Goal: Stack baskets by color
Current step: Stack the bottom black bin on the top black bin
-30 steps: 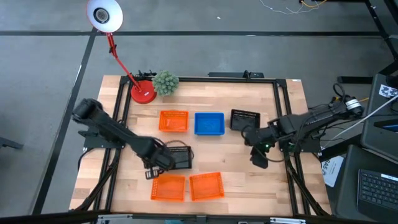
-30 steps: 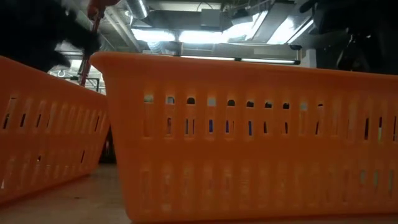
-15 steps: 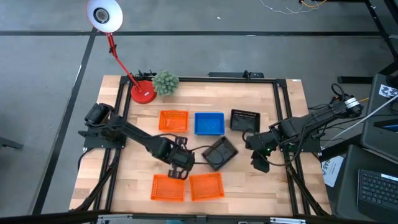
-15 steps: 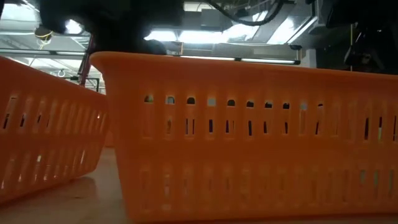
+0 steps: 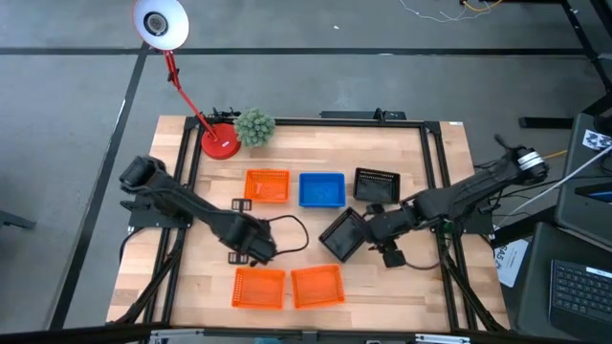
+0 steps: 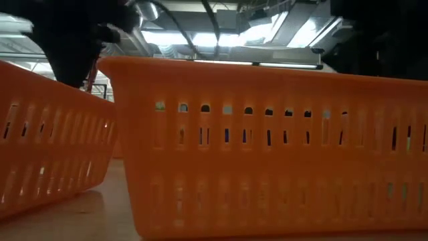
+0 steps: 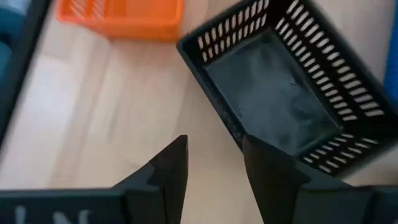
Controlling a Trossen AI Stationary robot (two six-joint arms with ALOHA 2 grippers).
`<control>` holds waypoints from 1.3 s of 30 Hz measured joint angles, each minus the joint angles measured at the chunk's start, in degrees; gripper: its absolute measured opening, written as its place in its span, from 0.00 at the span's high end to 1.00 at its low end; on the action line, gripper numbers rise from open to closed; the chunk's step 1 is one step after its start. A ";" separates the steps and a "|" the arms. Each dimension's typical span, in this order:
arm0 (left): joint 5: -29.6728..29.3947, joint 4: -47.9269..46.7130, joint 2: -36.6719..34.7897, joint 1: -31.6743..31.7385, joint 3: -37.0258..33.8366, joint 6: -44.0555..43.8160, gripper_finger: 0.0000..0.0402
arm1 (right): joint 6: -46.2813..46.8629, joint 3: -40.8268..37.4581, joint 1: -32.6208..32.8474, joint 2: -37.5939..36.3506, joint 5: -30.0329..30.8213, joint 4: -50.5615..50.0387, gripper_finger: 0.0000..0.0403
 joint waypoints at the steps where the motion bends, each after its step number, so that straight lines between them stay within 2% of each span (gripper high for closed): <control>1: -0.65 0.06 -1.95 -0.73 -0.89 -1.51 0.88 | -1.11 0.00 0.00 1.30 0.04 0.14 0.62; 4: -4.29 1.07 -8.48 -2.41 -3.45 -5.55 0.88 | -2.97 0.00 -0.05 4.84 0.32 0.40 0.62; 9: -8.83 4.35 -18.86 -4.70 -10.18 -11.50 0.88 | -4.60 0.00 -0.43 8.59 5.76 2.07 0.62; 15: -9.61 8.01 -25.55 -5.28 -17.93 -15.44 0.88 | -4.68 0.00 -1.08 12.46 5.75 2.72 0.62; 21: -9.49 12.87 -26.86 -5.25 -24.66 -15.63 0.88 | -2.97 0.00 -1.16 17.72 5.53 3.70 0.64; 23: -9.42 14.53 -26.81 -5.23 -26.06 -15.63 0.88 | -0.03 0.00 -1.16 18.53 5.53 4.09 0.71; 27: -9.43 15.54 -26.83 -5.23 -26.67 -15.66 0.88 | 4.40 1.18 -0.65 18.84 5.67 4.09 0.95; 30: -9.44 15.75 -26.85 -5.23 -26.23 -15.65 0.88 | 7.67 2.95 0.50 18.84 5.84 2.77 0.99; 32: -9.43 15.73 -26.85 -5.23 -26.21 -15.65 0.88 | 9.90 5.12 1.37 18.84 7.01 -0.90 0.99; 36: -9.43 15.69 -26.85 -5.23 -26.21 -15.63 0.88 | 15.27 11.96 3.54 18.24 13.03 -11.36 0.99; 39: -9.45 15.68 -26.85 -5.23 -26.21 -15.63 0.88 | 17.22 18.08 5.58 18.01 17.46 -22.42 1.00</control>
